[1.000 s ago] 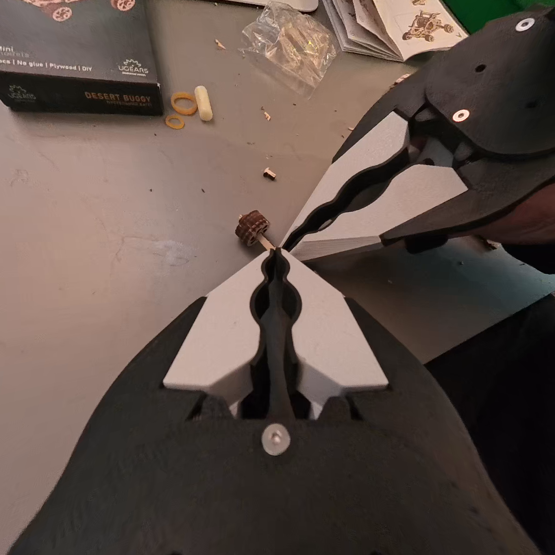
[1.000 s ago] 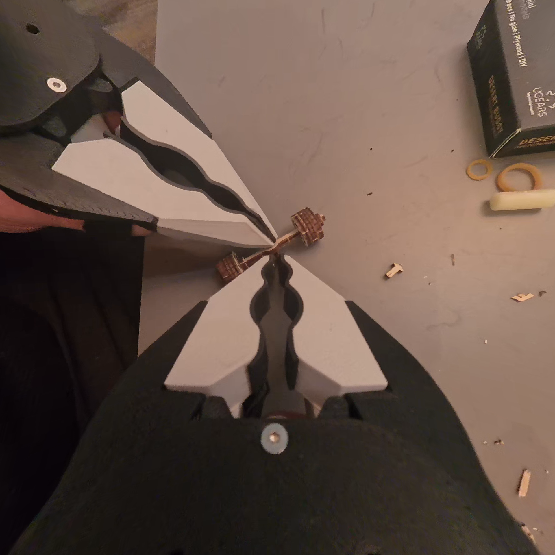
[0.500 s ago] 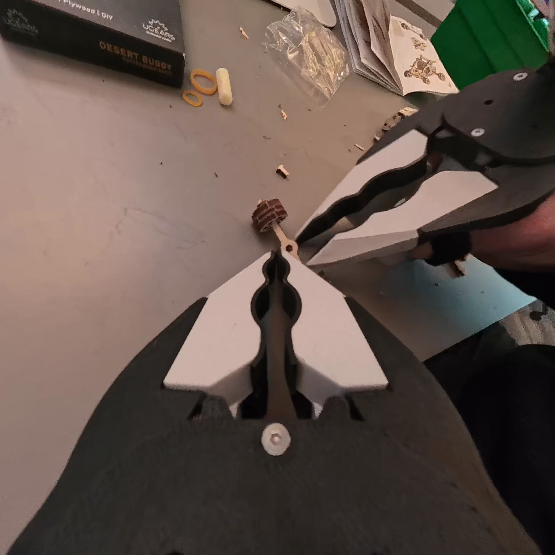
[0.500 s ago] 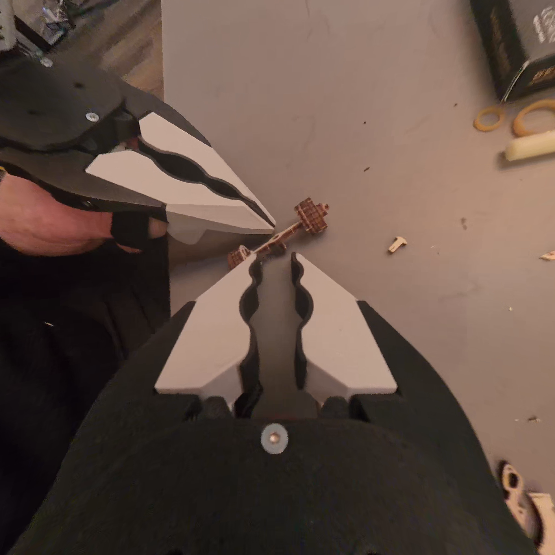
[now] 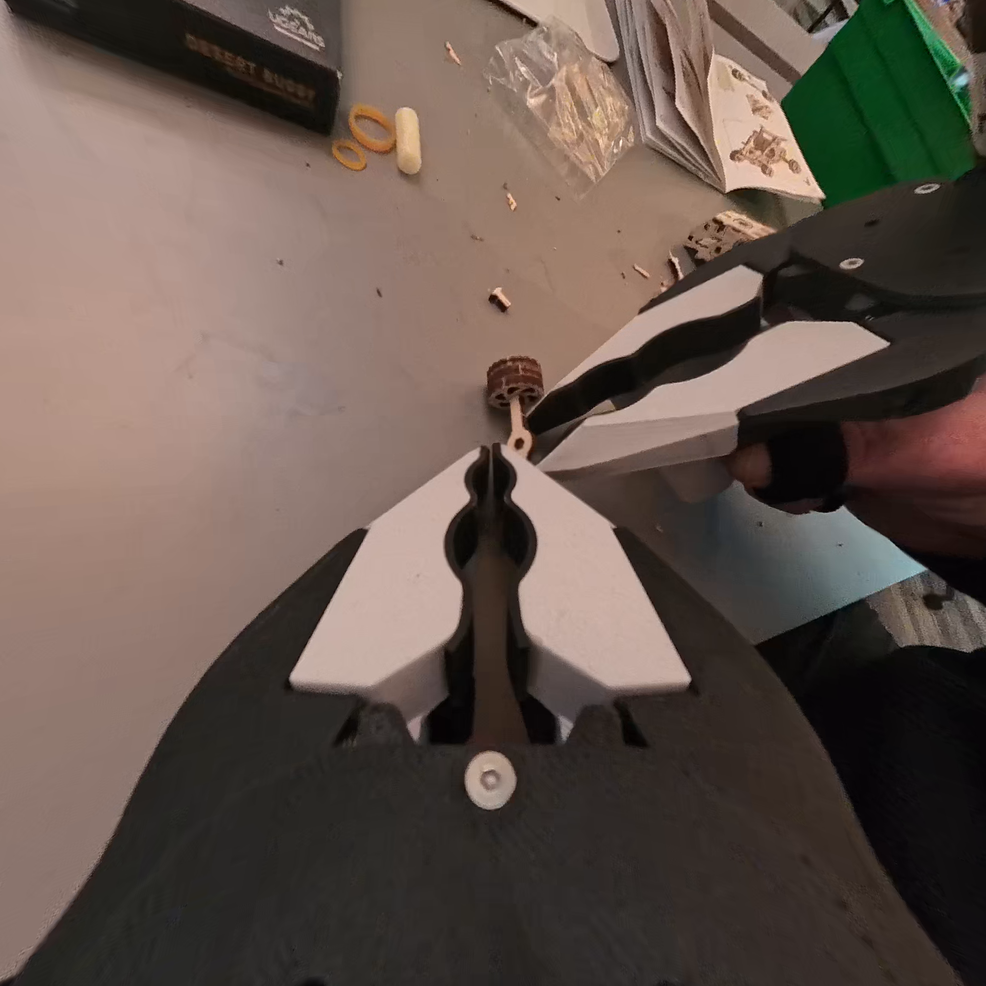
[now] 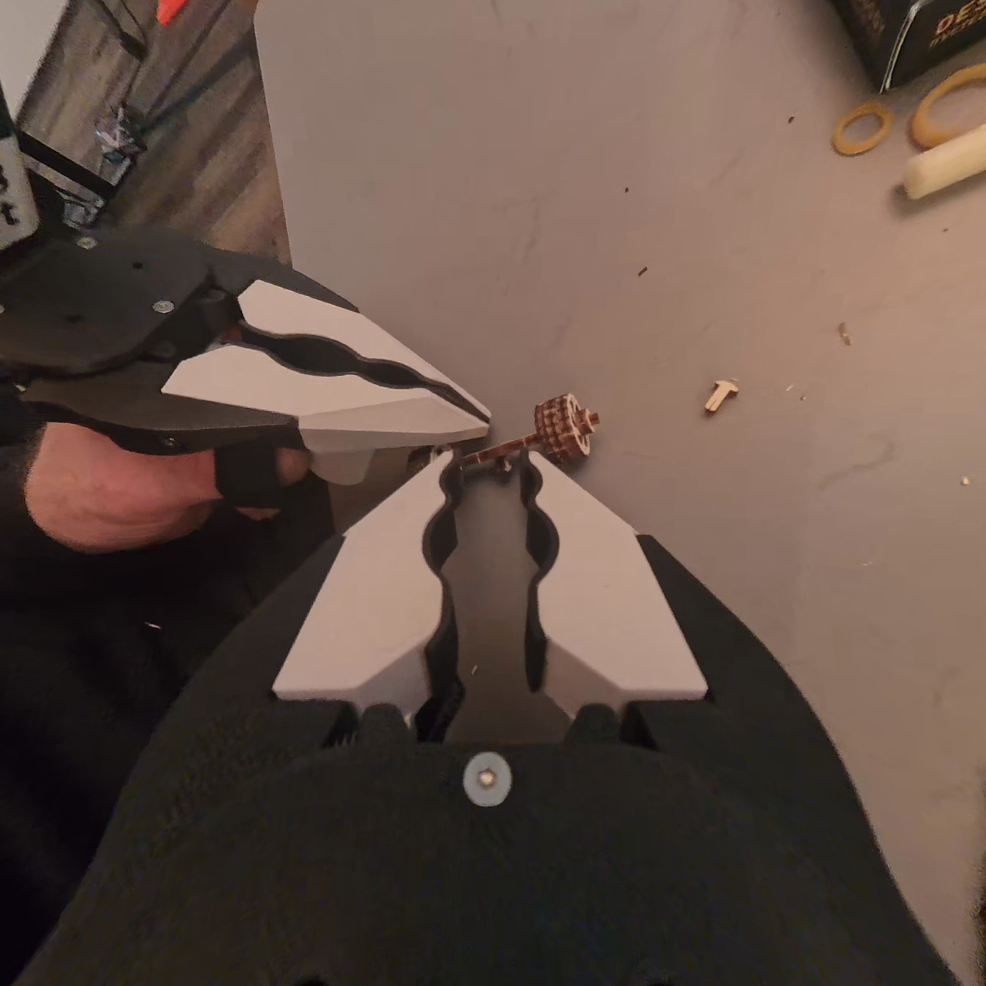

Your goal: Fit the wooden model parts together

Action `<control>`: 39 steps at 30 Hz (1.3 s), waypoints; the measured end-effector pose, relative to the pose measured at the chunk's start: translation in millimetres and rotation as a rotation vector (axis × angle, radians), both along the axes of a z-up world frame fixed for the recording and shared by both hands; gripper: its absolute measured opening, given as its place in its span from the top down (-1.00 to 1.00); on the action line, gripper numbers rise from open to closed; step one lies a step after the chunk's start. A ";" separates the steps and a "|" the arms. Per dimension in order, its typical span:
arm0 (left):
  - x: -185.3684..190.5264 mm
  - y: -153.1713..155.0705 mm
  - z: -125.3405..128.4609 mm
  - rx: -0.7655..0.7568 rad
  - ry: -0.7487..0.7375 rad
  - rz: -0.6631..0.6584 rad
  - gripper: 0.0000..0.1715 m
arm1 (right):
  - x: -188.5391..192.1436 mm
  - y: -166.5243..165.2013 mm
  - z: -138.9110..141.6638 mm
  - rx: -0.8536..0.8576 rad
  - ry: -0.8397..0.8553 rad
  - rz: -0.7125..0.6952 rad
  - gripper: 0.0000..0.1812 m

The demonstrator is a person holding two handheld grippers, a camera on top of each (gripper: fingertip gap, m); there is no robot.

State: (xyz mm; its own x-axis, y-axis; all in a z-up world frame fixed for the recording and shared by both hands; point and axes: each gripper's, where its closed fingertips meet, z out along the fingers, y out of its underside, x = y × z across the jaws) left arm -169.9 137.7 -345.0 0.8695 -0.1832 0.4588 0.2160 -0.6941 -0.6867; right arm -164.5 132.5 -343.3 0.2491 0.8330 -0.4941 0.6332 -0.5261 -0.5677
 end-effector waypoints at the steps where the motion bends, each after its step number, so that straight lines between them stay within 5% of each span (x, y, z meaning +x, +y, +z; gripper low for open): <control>1: -0.6 -0.6 1.0 0.004 -0.007 -0.005 0.96 | 0.7 1.6 0.9 -0.007 0.008 -0.006 0.80; 9: 5.3 -20.1 6.6 0.039 0.086 -0.096 0.31 | 0.2 2.5 7.1 -0.194 0.091 -0.045 0.87; 14: 10.1 -18.4 -3.6 0.021 0.248 -0.141 0.76 | 2.4 1.3 13.8 -0.158 0.090 0.037 0.79; 19: 7.5 -19.0 -2.2 -0.008 0.172 -0.194 0.77 | 10.4 10.5 24.1 0.232 0.041 0.306 0.62; 23: 7.5 -23.0 -1.1 -0.058 0.116 -0.337 0.77 | 6.1 3.8 21.7 0.484 0.008 0.613 0.68; 28: 5.3 -30.8 -1.1 -0.102 0.087 -0.461 0.77 | 5.3 -12.4 5.4 0.454 -0.044 0.805 0.75; 39: -0.1 -36.8 -1.3 -0.120 0.106 -0.562 0.77 | 1.5 -12.5 0.6 0.531 -0.132 0.963 0.77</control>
State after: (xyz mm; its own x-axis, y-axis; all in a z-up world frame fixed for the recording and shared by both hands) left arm -170.0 100.9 -346.4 0.6962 -0.5815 0.4209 -0.2730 -0.7567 -0.5940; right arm -163.1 120.0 -342.7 -0.5924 0.8049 -0.0340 0.7190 0.5092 -0.4731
